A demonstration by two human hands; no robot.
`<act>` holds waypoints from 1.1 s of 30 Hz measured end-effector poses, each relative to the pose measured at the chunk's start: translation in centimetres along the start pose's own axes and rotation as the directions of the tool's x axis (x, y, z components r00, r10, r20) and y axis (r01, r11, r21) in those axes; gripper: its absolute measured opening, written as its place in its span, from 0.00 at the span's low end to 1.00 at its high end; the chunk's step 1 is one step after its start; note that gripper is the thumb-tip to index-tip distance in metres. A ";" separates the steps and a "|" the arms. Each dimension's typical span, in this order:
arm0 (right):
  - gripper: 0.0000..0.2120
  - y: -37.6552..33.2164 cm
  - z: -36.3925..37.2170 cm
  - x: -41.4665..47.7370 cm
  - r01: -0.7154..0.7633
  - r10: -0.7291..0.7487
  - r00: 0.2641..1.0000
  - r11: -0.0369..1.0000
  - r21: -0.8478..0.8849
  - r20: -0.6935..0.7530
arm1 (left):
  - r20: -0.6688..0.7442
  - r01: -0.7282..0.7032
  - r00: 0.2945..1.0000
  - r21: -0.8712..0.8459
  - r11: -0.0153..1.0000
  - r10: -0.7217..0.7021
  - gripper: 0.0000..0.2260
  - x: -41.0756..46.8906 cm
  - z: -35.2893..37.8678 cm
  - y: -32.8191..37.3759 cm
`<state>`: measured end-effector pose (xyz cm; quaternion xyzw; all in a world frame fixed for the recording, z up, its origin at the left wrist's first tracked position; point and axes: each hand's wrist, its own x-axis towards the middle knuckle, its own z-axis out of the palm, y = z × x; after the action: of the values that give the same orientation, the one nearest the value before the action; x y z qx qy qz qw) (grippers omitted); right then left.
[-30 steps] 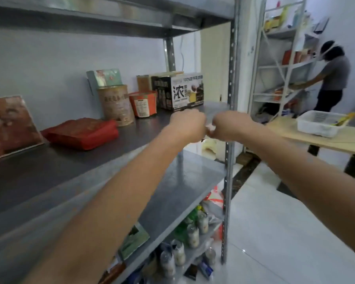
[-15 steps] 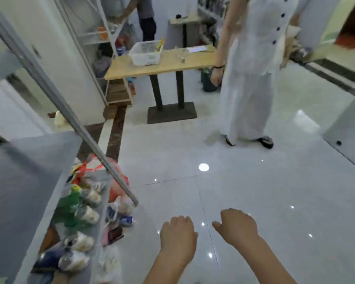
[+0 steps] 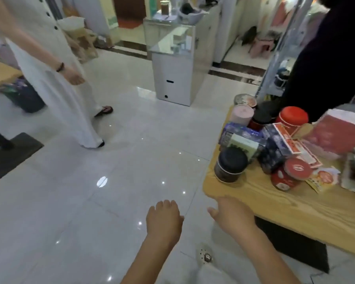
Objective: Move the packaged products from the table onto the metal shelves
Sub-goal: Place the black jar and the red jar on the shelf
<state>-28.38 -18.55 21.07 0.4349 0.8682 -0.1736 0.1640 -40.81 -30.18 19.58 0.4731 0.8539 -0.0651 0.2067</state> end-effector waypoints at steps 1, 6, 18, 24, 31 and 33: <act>0.19 2.3 -0.3 -0.5 -0.062 0.062 0.998 0.997 0.041 -0.015 | -0.001 -0.060 0.998 0.016 0.998 0.060 0.17 0.6 -0.1 2.2; 0.16 13.7 -1.4 -1.9 -0.279 0.290 0.955 0.948 0.157 -0.057 | -0.010 -0.211 0.977 0.070 0.975 0.212 0.18 3.7 -0.7 12.4; 0.22 28.1 -2.9 1.5 -0.346 0.371 0.922 0.919 0.191 -0.112 | -0.051 -0.240 0.969 0.064 0.969 0.243 0.28 10.5 -1.6 25.3; 0.37 27.6 -2.3 7.0 -0.292 0.326 0.938 0.925 0.242 -0.117 | -0.055 -0.155 0.986 0.068 0.986 0.158 0.30 15.4 -1.3 23.3; 0.46 27.1 -1.7 13.1 -0.346 0.386 0.907 0.912 0.221 -0.169 | -0.030 -0.054 0.998 0.061 0.997 0.055 0.40 20.2 -1.3 20.9; 0.48 27.2 -1.6 14.6 -0.386 0.430 0.884 0.893 0.232 -0.182 | -0.028 -0.035 0.999 0.062 0.997 0.037 0.44 21.3 -0.9 20.7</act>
<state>-14.83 7.61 11.81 0.6392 0.7491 -0.1655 0.0537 -33.71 -2.03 13.36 0.4954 0.8459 -0.0809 0.1805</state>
